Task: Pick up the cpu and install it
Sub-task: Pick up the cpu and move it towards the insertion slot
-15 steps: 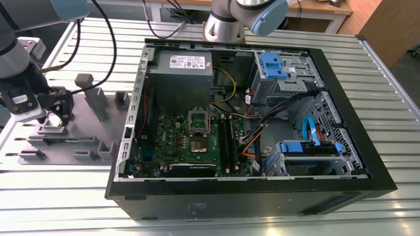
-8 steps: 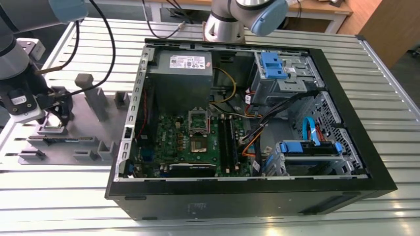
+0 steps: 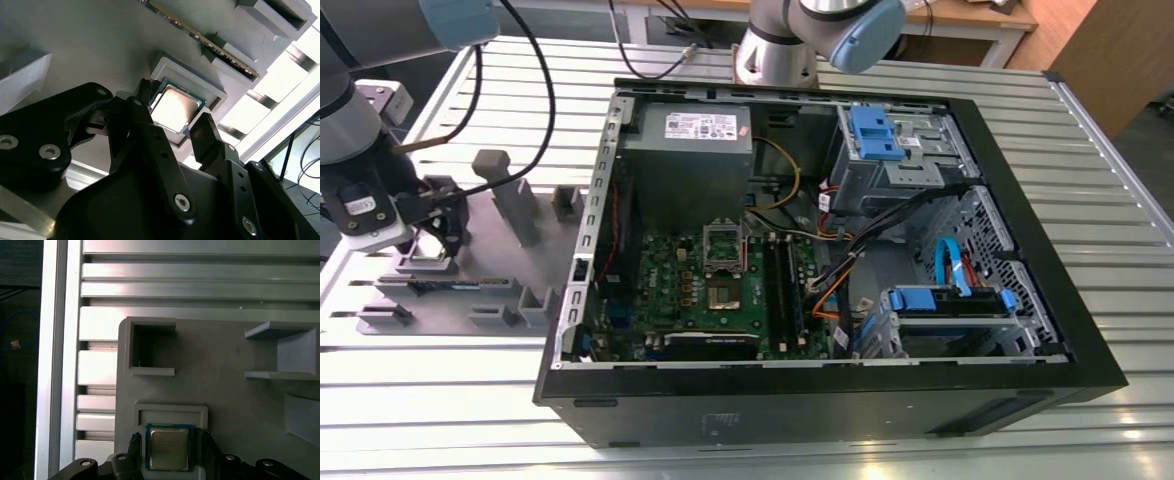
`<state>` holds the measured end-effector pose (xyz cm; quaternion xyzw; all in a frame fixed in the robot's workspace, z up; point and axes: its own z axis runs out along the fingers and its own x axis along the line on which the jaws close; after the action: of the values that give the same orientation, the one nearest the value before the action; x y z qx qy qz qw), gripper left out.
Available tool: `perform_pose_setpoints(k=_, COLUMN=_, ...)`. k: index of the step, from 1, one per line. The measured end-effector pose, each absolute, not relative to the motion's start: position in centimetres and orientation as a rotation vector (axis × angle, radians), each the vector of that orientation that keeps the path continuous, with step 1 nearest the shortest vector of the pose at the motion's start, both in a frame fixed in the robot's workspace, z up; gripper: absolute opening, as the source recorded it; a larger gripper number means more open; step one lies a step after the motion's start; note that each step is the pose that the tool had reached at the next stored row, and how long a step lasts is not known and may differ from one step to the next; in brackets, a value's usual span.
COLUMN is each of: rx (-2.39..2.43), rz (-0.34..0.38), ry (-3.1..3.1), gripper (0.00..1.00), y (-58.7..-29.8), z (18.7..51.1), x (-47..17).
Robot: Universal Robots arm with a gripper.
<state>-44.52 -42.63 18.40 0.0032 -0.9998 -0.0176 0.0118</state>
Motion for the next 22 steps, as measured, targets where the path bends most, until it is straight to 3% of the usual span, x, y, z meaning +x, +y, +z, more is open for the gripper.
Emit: perform_pose_setpoints(k=22, rx=0.007, rz=-0.053, ry=-3.117, gripper=0.59, y=-42.57, z=18.46, x=-44.53)
